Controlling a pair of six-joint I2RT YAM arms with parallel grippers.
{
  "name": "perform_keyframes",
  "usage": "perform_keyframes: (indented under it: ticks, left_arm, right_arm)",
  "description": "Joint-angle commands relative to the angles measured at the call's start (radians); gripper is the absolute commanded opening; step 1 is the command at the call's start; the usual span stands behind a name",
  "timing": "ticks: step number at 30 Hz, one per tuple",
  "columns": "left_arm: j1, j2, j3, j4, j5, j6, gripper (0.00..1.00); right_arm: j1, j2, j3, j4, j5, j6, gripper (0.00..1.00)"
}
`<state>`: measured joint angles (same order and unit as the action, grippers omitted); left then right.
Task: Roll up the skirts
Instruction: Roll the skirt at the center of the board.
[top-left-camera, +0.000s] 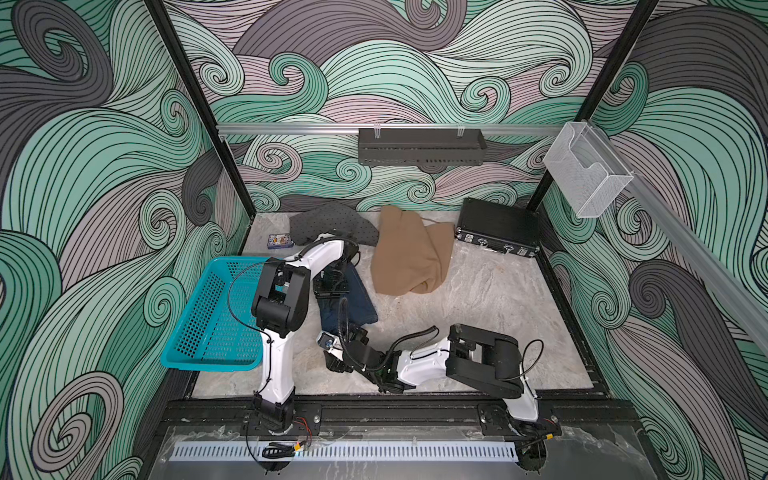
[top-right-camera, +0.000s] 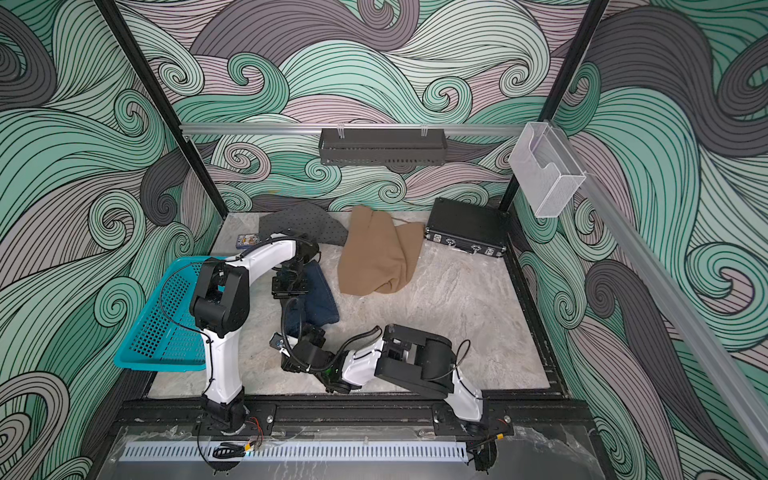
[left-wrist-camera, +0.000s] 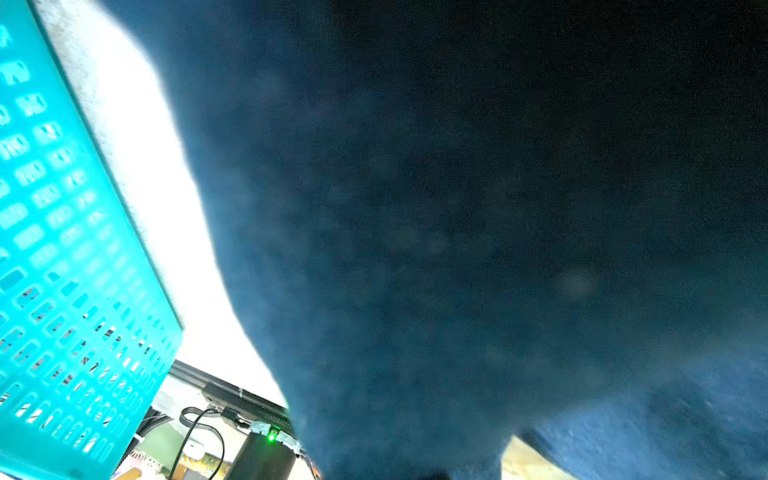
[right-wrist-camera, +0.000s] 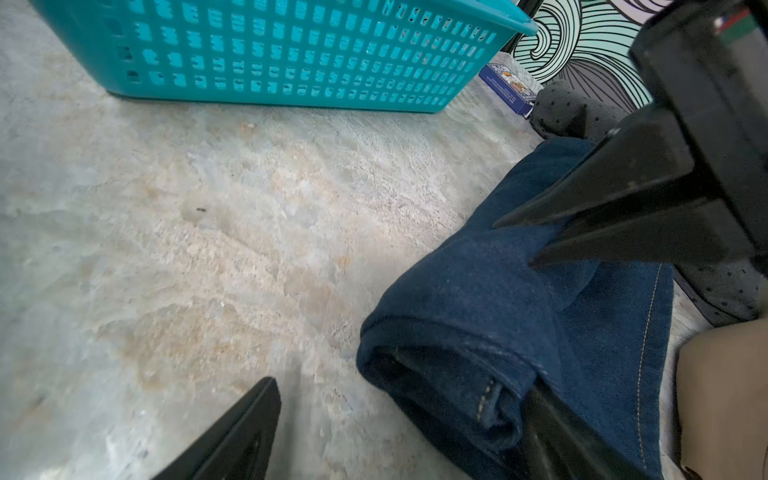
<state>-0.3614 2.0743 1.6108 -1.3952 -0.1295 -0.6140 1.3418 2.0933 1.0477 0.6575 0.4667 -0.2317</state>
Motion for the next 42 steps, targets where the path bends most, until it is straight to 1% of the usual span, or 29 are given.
perform_keyframes:
  ticks: [1, 2, 3, 5, 8, 10, 11, 12, 13, 14, 17, 18, 19, 21, 22, 24, 25, 26, 29, 30, 31, 32, 35, 36, 37, 38, 40, 42]
  left_arm:
    - [-0.010, 0.059, 0.008, -0.065, 0.054, 0.002, 0.00]
    - [-0.008, 0.069, 0.016, -0.067, 0.065, 0.005, 0.00]
    - [-0.008, 0.080, 0.026, -0.072, 0.072, 0.007, 0.00]
    - [-0.008, 0.086, 0.035, -0.069, 0.080, 0.007, 0.00]
    - [-0.008, 0.087, 0.048, -0.067, 0.085, 0.005, 0.00]
    - [-0.005, 0.088, 0.058, -0.069, 0.087, 0.007, 0.00]
    - [0.001, 0.089, 0.063, -0.070, 0.092, 0.007, 0.01]
    - [0.008, 0.086, 0.070, -0.069, 0.094, 0.007, 0.09]
    - [0.017, 0.078, 0.074, -0.065, 0.093, 0.004, 0.15]
    - [0.026, 0.070, 0.078, -0.059, 0.095, 0.002, 0.19]
    - [0.048, 0.052, 0.104, -0.048, 0.112, -0.002, 0.26]
    - [0.052, 0.046, 0.116, -0.044, 0.119, -0.004, 0.27]
    - [0.053, 0.043, 0.128, -0.042, 0.123, -0.006, 0.27]
    - [0.056, 0.048, 0.150, -0.043, 0.130, -0.010, 0.25]
    - [0.058, 0.050, 0.155, -0.041, 0.133, -0.010, 0.22]
    - [0.057, 0.061, 0.156, -0.037, 0.133, -0.015, 0.12]
    - [0.058, 0.068, 0.153, -0.035, 0.131, -0.016, 0.10]
    - [0.058, 0.073, 0.145, -0.029, 0.135, -0.017, 0.09]
    - [0.057, 0.091, 0.127, -0.019, 0.140, -0.012, 0.07]
    - [0.056, 0.099, 0.129, -0.020, 0.140, -0.010, 0.07]
    - [0.057, 0.107, 0.133, -0.022, 0.139, -0.007, 0.07]
    - [0.058, 0.113, 0.136, -0.023, 0.140, -0.005, 0.06]
    - [0.057, 0.125, 0.149, -0.028, 0.144, 0.002, 0.06]
    - [0.057, 0.130, 0.153, -0.030, 0.143, 0.006, 0.06]
    - [0.057, 0.136, 0.161, -0.033, 0.144, 0.009, 0.06]
    - [0.057, 0.144, 0.170, -0.039, 0.145, 0.012, 0.06]
    - [0.057, 0.154, 0.188, -0.046, 0.149, 0.014, 0.06]
    - [0.055, 0.166, 0.203, -0.050, 0.158, 0.017, 0.06]
  right_arm:
    - [-0.005, 0.049, 0.057, 0.004, 0.099, -0.070, 0.85]
    - [-0.004, 0.061, 0.062, 0.019, 0.114, -0.090, 0.83]
    - [-0.005, 0.075, 0.075, 0.015, 0.123, -0.100, 0.78]
    - [-0.010, 0.095, 0.119, -0.056, 0.141, -0.088, 0.63]
    - [-0.022, 0.094, 0.120, -0.102, 0.115, -0.040, 0.35]
    - [-0.032, 0.087, 0.117, -0.130, 0.087, -0.006, 0.13]
    - [-0.037, 0.079, 0.111, -0.140, 0.069, 0.017, 0.04]
    - [-0.046, 0.062, 0.091, -0.140, 0.033, 0.053, 0.00]
    - [-0.059, 0.040, 0.064, -0.134, -0.004, 0.096, 0.00]
    - [-0.071, 0.024, 0.042, -0.130, -0.033, 0.141, 0.00]
    - [-0.133, -0.033, -0.022, -0.128, -0.200, 0.320, 0.00]
    - [-0.158, -0.045, -0.041, -0.121, -0.256, 0.373, 0.00]
    - [-0.177, -0.054, -0.057, -0.115, -0.292, 0.413, 0.00]
    - [-0.194, -0.065, -0.079, -0.100, -0.334, 0.441, 0.00]
    - [-0.203, -0.065, -0.086, -0.093, -0.362, 0.447, 0.00]
    - [-0.213, -0.067, -0.080, -0.117, -0.403, 0.460, 0.00]
    - [-0.214, -0.068, -0.081, -0.114, -0.419, 0.465, 0.05]
    - [-0.214, -0.074, -0.087, -0.109, -0.437, 0.468, 0.16]
    - [-0.214, -0.115, -0.127, -0.074, -0.479, 0.463, 0.41]
    - [-0.214, -0.133, -0.142, -0.061, -0.487, 0.456, 0.47]
    - [-0.214, -0.154, -0.163, -0.050, -0.496, 0.439, 0.51]
    - [-0.214, -0.178, -0.178, -0.050, -0.499, 0.416, 0.54]
    - [-0.214, -0.231, -0.210, -0.048, -0.471, 0.326, 0.58]
    - [-0.212, -0.236, -0.215, -0.039, -0.463, 0.285, 0.63]
    - [-0.212, -0.235, -0.213, -0.036, -0.447, 0.238, 0.81]
    - [-0.209, -0.229, -0.210, -0.041, -0.435, 0.194, 0.94]
    - [-0.189, -0.208, -0.205, -0.029, -0.401, 0.063, 0.95]
    - [-0.168, -0.183, -0.206, 0.018, -0.330, -0.050, 0.97]
